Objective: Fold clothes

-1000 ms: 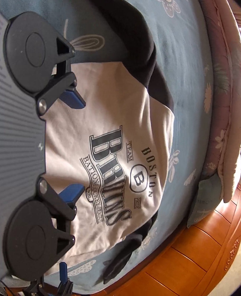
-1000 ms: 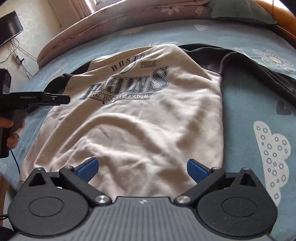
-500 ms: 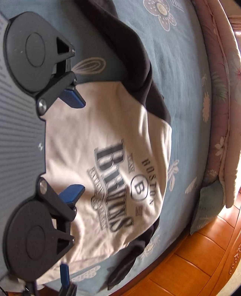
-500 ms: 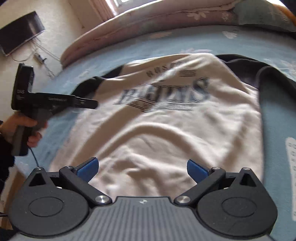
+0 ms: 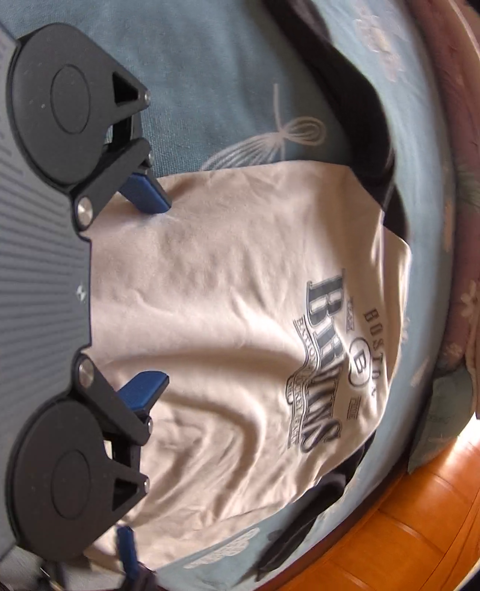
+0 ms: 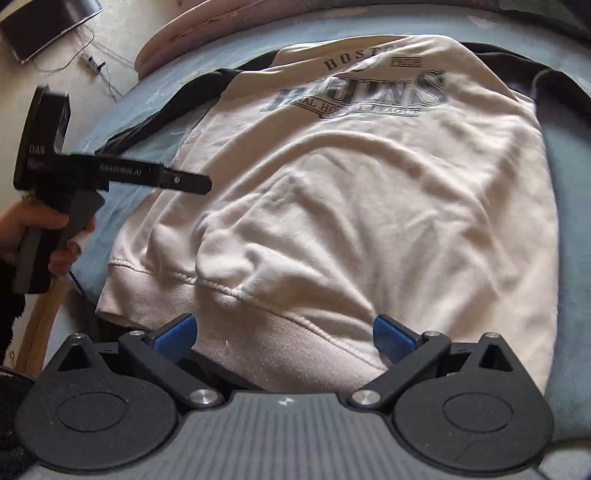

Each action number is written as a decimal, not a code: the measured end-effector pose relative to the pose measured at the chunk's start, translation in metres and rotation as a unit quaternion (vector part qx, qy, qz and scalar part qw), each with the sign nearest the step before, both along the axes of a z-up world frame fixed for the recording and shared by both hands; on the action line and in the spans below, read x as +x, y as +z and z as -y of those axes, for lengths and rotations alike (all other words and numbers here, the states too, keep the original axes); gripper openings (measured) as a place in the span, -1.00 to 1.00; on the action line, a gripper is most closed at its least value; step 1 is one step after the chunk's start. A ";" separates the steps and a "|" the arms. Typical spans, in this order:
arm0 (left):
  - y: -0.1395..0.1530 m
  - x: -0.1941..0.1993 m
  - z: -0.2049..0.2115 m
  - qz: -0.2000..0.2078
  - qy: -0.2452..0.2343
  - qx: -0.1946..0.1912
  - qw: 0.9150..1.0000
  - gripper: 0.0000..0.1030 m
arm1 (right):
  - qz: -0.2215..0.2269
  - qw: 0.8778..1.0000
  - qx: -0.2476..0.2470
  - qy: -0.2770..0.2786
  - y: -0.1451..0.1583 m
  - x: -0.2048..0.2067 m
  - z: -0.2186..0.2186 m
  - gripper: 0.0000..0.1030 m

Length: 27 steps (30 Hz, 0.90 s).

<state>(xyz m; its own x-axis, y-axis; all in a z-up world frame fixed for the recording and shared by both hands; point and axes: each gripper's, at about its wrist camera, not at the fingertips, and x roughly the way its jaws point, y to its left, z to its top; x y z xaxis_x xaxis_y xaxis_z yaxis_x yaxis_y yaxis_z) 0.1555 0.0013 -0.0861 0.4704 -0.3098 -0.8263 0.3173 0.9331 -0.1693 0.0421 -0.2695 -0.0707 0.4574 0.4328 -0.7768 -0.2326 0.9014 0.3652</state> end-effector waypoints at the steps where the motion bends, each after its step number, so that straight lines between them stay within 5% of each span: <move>1: 0.002 -0.004 0.000 -0.001 0.002 0.005 1.000 0.83 | -0.001 1.000 0.004 -0.011 0.001 -0.006 0.006 1.00; 7: 0.028 -0.023 0.001 0.010 -0.028 -0.078 0.996 0.85 | 0.001 0.997 -0.002 -0.078 -0.003 -0.005 0.025 1.00; 14: -0.002 -0.015 0.002 -0.020 0.006 -0.085 0.996 0.98 | 0.002 0.997 -0.021 -0.070 -0.007 -0.006 0.018 1.00; 27: 0.019 0.036 -0.011 0.005 0.039 -0.120 0.992 0.98 | 0.003 0.997 0.015 -0.079 -0.010 -0.001 0.027 1.00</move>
